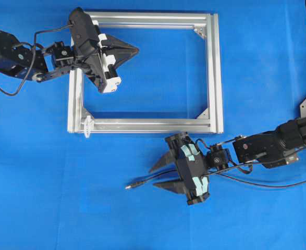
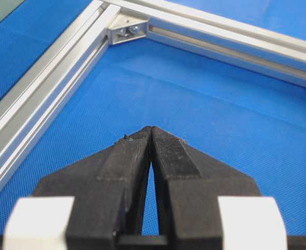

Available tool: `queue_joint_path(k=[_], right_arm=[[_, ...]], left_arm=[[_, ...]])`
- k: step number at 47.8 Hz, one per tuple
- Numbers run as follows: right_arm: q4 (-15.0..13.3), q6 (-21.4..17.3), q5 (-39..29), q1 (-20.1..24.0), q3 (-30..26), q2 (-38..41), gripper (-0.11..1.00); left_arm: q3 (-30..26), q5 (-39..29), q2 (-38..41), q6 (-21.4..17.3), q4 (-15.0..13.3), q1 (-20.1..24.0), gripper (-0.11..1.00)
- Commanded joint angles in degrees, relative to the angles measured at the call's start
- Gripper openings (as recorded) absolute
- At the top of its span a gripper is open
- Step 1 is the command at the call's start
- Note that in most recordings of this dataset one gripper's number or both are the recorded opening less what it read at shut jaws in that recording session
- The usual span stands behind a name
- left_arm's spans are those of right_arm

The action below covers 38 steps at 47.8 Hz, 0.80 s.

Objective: Insert the wire through the string loop located on the left side.

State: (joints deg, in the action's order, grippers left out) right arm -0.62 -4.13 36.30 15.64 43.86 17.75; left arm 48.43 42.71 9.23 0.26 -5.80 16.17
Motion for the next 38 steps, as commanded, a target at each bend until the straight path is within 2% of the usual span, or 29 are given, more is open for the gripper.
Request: queue_joint_path(k=[1,3,5,16,28,38], right_arm=[[0.18,-0.09,0.18,-0.09,-0.88,-0.97,0.63],[0.18,-0.18,0.09,-0.09,-0.88,-0.97,0.74],[0.18,-0.09,0.18,-0.09,-0.97,-0.88,0.79],[0.26,-0.09,0.00,-0.09,-1.58,0.26,0.66],[0.26,-0.18,-0.53,-0.09,-1.58,-0.35,0.66],[0.26,-0.18,-3.16,-0.09,-0.88,-4.48,0.66]], left_arm=[[-0.44,0.18,-1.93,0.09,0.18,0.00,0.00],[-0.44,0.18,-1.93,0.00,0.18,0.09,0.00],[-0.44,0.18,-1.93,0.00,0.18,0.00,0.00],[-0.53,0.18,-1.93,0.09,0.18,0.00,0.00],[-0.44,0.18,-1.93,0.09,0.18,0.00,0.00],[-0.44,0.18,-1.93,0.09,0.26,0.00,0.00]])
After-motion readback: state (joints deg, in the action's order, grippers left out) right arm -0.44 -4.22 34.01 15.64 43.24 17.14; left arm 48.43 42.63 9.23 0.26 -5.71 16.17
